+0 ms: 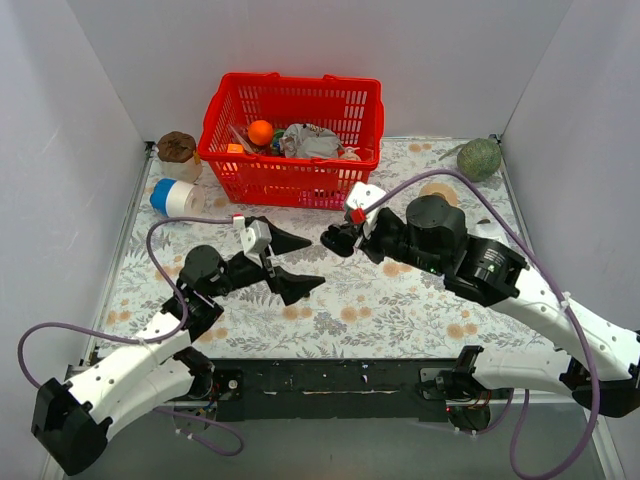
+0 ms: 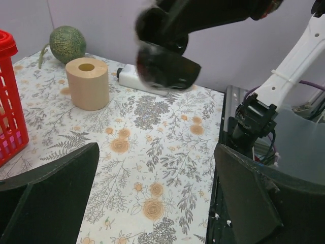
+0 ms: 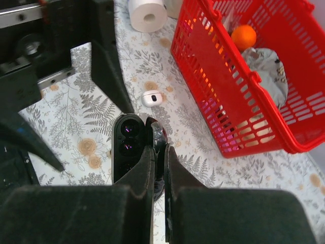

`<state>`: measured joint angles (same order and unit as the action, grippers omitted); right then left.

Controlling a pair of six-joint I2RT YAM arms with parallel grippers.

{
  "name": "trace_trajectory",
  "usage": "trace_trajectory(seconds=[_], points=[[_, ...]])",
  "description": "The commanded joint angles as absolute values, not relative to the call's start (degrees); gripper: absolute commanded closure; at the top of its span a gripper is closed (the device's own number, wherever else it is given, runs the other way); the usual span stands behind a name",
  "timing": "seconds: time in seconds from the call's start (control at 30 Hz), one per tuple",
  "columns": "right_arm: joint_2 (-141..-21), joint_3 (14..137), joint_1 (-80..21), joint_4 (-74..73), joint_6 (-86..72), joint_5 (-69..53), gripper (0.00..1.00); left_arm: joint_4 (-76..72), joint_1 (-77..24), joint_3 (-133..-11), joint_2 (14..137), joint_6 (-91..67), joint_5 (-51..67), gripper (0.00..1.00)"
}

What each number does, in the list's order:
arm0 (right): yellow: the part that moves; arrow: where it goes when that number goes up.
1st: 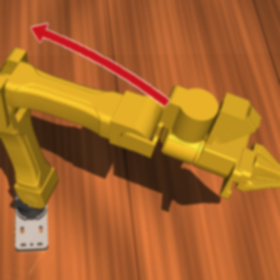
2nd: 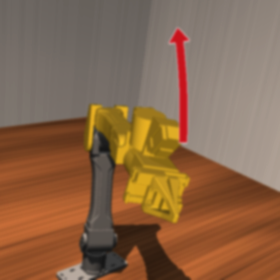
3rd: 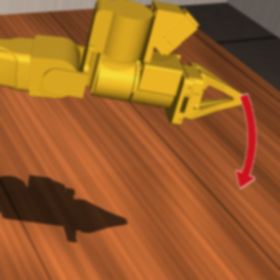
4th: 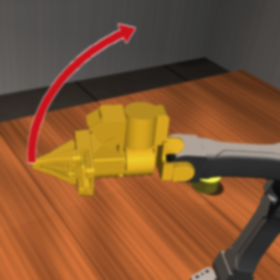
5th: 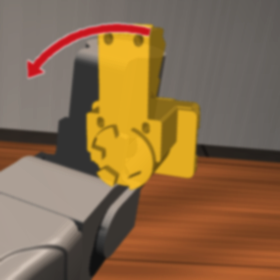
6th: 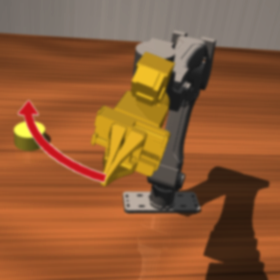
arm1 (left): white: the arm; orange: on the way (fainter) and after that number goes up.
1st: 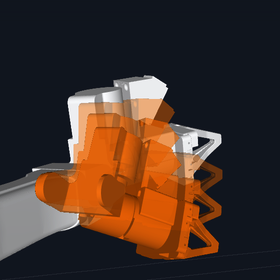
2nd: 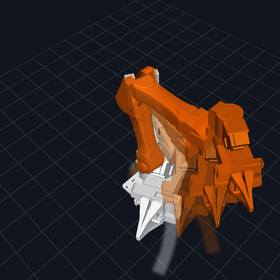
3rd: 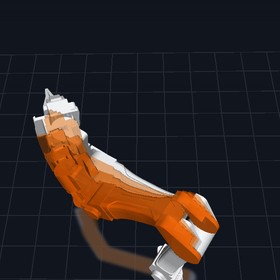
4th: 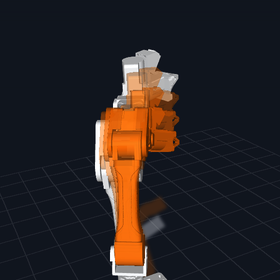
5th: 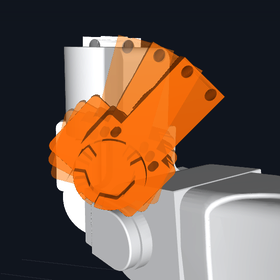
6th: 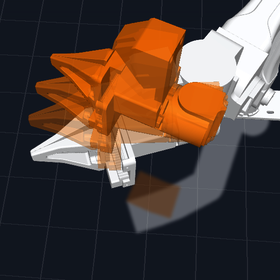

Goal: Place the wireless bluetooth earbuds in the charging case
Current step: Adjust the charging case.

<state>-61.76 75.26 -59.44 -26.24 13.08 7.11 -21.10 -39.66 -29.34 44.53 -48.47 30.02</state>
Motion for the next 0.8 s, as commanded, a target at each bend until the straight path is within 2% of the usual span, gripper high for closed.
trace_trajectory(seconds=[0.0, 0.17, 0.27, 0.6, 0.77], points=[[-60.12, 76.99, -61.43, -27.49, 22.23, 3.18, 0.99, -26.16, -33.76, -33.39, 48.24, -55.78, 45.07, 0.02], [-60.90, 76.29, -62.23, -28.56, 21.01, -3.33, 0.99, -27.33, -30.94, -37.43, 55.62, -56.43, 54.22, 0.11], [-62.05, 75.41, -62.31, -28.04, 19.95, -4.30, 0.99, -29.70, -31.03, -37.97, 57.56, -57.83, 56.33, 0.12], [-65.04, 75.23, -62.32, -25.49, 18.90, -3.87, 0.99, -33.39, -31.02, -35.07, 55.55, -59.68, 57.92, 0.11], [-66.09, 75.23, -62.40, -23.82, 18.02, -4.83, 0.99, -33.40, -31.03, -34.37, 55.63, -59.68, 57.92, 0.16]])
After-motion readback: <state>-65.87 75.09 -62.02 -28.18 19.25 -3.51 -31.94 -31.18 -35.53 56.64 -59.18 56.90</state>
